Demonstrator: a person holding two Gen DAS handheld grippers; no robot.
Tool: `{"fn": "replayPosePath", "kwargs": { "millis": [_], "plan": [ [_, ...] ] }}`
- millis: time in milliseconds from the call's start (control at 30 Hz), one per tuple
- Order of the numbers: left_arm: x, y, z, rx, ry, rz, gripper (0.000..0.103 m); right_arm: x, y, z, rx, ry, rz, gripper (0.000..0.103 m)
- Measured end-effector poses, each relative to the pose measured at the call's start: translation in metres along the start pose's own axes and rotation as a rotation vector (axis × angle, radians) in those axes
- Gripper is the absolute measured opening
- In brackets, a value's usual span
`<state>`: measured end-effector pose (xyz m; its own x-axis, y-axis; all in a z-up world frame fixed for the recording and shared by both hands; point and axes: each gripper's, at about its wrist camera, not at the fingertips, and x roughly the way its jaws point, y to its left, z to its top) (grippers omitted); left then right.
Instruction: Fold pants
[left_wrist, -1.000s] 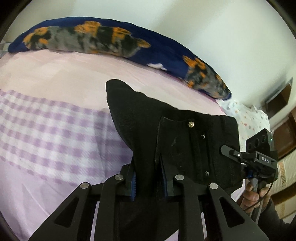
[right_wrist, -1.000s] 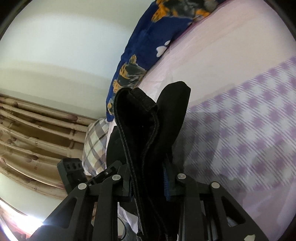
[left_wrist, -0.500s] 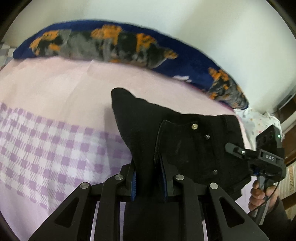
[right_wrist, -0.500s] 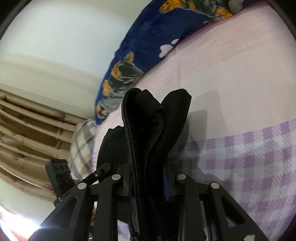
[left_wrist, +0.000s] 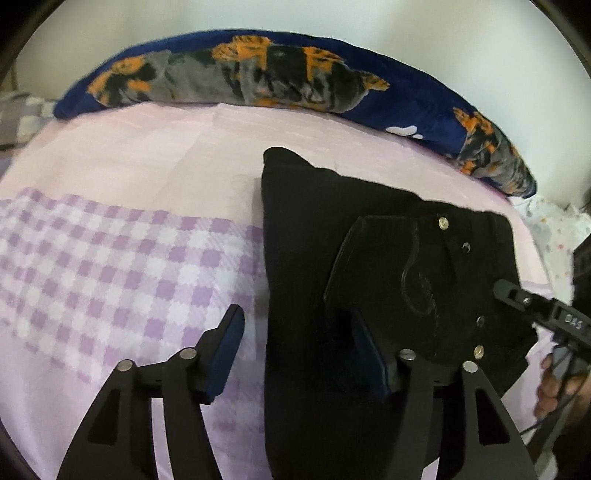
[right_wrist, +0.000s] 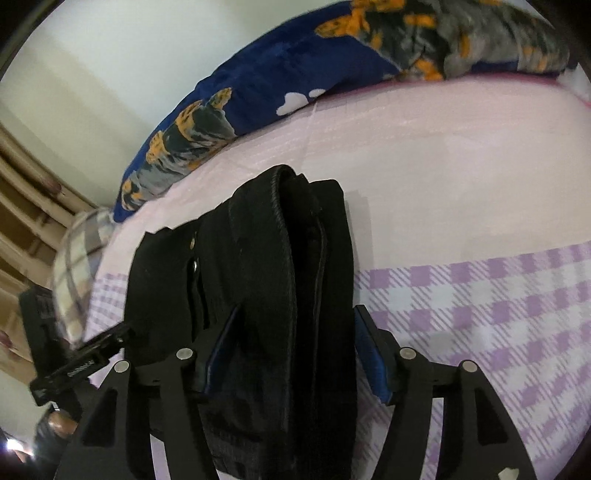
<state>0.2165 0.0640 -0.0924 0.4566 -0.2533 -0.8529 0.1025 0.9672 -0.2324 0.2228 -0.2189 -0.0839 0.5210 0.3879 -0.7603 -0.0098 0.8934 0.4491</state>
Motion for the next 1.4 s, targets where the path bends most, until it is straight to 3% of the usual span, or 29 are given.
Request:
{"fn": "replayPosePath", "kwargs": {
  "millis": [100,267,433,667,833,933,1067,1400],
  "plan": [
    [-0.009,-0.011,-0.012,0.045,-0.021,0.069,0.063,-0.012,0.008,-0.011,-0.047,-0.031,-0.081,0.066],
    [-0.024,-0.029,-0.034,0.109,-0.040,0.157,0.064,-0.025,0.020,-0.031,-0.077,-0.028,-0.158,0.069],
    [-0.039,-0.036,-0.053,0.109,-0.052,0.175,0.064,-0.048,0.023,-0.049,-0.048,-0.080,-0.178,0.071],
    [-0.062,-0.043,-0.069,0.085,-0.079,0.198,0.065,-0.063,0.035,-0.078,-0.022,-0.086,-0.218,0.071],
    [-0.072,-0.049,-0.080,0.084,-0.080,0.194,0.067,-0.066,0.057,-0.092,-0.082,-0.097,-0.251,0.074],
    [-0.076,-0.051,-0.087,0.079,-0.085,0.199,0.067,-0.070,0.069,-0.100,-0.107,-0.103,-0.249,0.086],
    [-0.084,-0.054,-0.095,0.082,-0.101,0.226,0.067,-0.073,0.080,-0.109,-0.122,-0.113,-0.233,0.092],
    [-0.089,-0.063,-0.103,0.101,-0.118,0.256,0.067,-0.068,0.096,-0.116,-0.228,-0.128,-0.265,0.094]
  ]
}}
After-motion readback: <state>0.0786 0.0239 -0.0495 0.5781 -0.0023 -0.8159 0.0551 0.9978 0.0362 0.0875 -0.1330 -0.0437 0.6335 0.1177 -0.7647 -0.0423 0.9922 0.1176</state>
